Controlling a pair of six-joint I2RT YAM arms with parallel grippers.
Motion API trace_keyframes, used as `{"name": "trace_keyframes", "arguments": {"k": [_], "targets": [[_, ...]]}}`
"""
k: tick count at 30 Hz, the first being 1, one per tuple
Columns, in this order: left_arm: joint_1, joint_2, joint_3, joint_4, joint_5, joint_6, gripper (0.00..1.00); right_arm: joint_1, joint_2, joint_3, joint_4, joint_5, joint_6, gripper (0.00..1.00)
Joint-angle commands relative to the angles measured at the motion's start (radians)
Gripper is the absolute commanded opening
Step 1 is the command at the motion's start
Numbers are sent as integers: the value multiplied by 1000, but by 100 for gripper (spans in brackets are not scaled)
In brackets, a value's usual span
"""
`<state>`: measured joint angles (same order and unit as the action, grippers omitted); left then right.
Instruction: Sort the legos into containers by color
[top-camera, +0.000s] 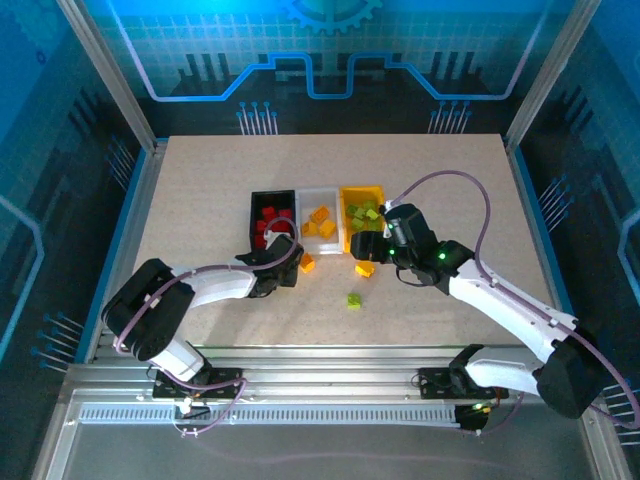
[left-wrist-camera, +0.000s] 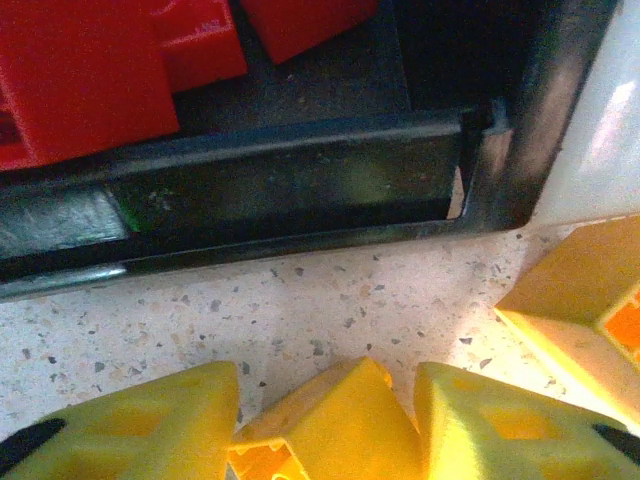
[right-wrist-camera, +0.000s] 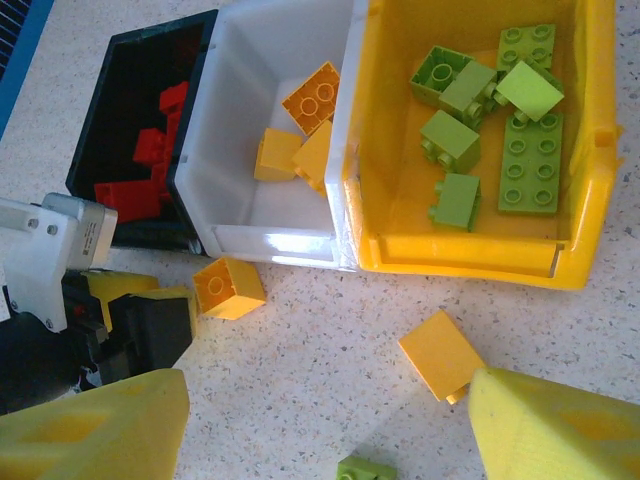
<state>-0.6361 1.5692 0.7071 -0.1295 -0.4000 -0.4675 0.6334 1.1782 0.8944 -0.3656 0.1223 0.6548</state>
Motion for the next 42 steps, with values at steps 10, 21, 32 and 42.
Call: {"name": "trace_keyframes", "arguments": {"k": [10, 21, 32, 42], "targets": [[-31, 10, -30, -28, -7, -27, 57, -12, -11, -5, -1, 13, 6, 75], [-72, -118, -9, -164, -25, -61, 47, -14, -17, 4, -15, 21, 5, 75], [-127, -188, 288, -342, -48, -62, 44, -30, -23, -34, -16, 25, 8, 75], [-19, 235, 732, -385, 45, -36, 40, -43, -10, -66, -104, 37, -7, 75]]}}
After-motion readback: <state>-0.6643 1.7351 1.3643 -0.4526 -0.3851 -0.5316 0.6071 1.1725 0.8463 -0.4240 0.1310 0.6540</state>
